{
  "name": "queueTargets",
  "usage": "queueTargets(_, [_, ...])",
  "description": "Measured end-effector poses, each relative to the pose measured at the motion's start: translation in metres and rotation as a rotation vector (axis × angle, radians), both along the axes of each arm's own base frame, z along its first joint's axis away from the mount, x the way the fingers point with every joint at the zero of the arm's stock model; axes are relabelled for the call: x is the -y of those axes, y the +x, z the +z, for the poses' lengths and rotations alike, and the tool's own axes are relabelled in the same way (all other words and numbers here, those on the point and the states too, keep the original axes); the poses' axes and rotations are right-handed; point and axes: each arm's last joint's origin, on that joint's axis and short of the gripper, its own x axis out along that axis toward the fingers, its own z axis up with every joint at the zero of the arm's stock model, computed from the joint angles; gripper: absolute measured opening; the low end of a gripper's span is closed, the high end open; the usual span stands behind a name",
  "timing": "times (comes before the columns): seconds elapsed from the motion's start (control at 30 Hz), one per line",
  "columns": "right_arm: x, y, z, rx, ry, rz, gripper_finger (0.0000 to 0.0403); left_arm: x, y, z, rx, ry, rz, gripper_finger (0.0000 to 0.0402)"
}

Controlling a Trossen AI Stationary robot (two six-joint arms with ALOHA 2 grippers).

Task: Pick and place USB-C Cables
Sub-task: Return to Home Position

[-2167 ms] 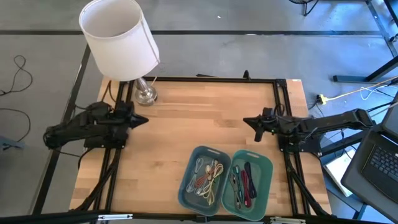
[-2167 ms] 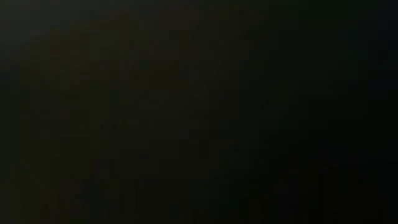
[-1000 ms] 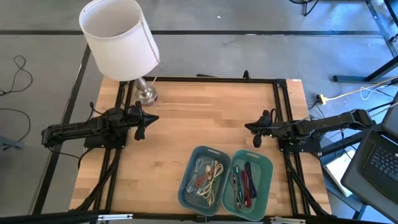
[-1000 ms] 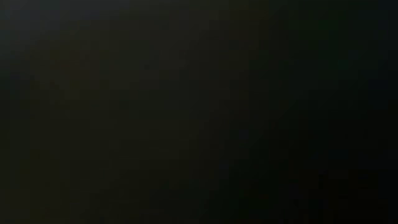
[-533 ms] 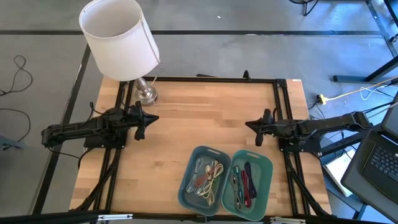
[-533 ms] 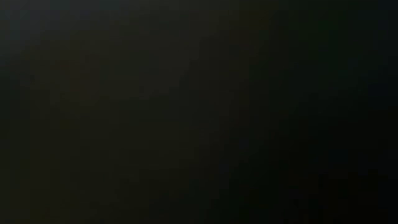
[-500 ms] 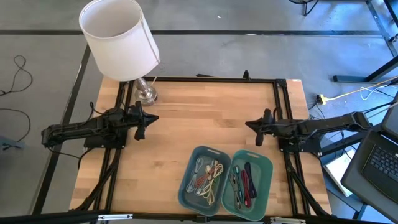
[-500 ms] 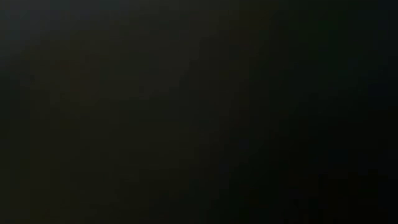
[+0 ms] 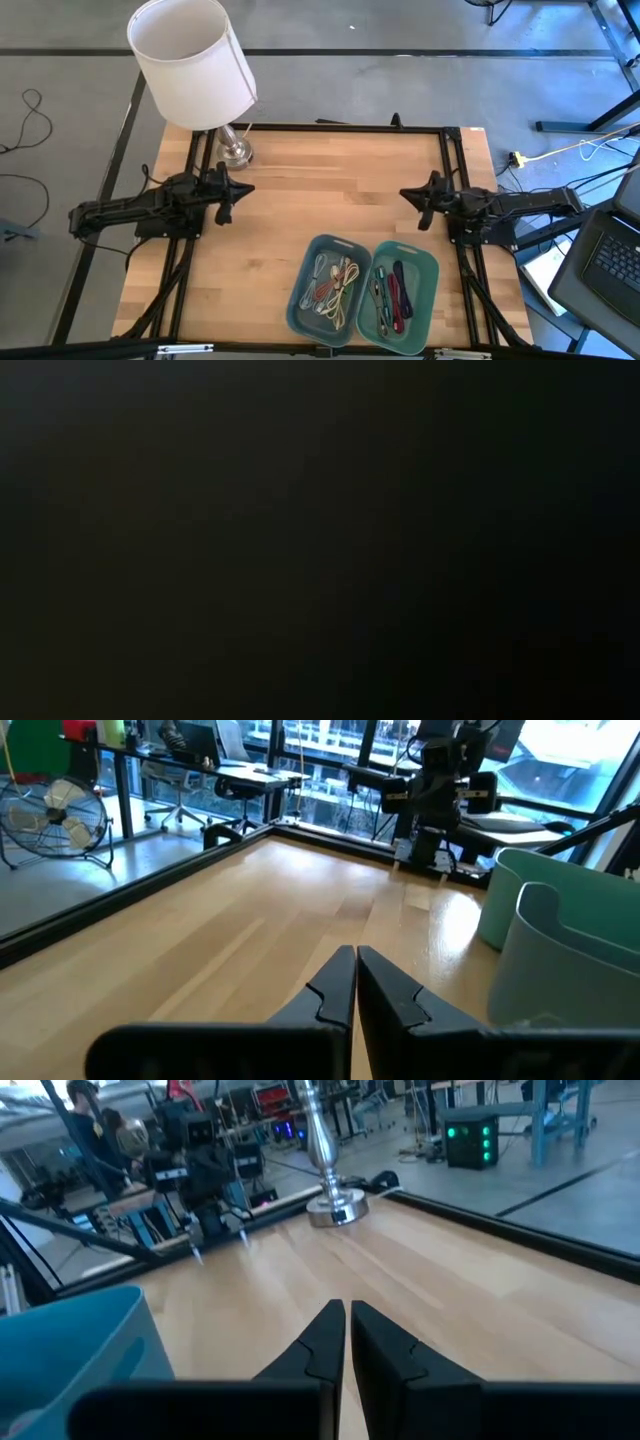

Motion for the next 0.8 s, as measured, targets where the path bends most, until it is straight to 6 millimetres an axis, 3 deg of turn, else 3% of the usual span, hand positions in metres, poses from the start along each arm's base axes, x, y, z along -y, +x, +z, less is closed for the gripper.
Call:
queueTargets(0.43, [0.0011,-0.0075,0.0087,0.115,0.017,0.0,0.0026,0.0006,-0.0024,0.0025,0.114,0.026,-0.003,0.0011])
queueTargets(0.8, [0.0012,-0.0084,0.0096,0.128,0.019,0.0,0.0026,0.0009,-0.0013,0.0024,0.109,0.024,-0.02,0.0009])
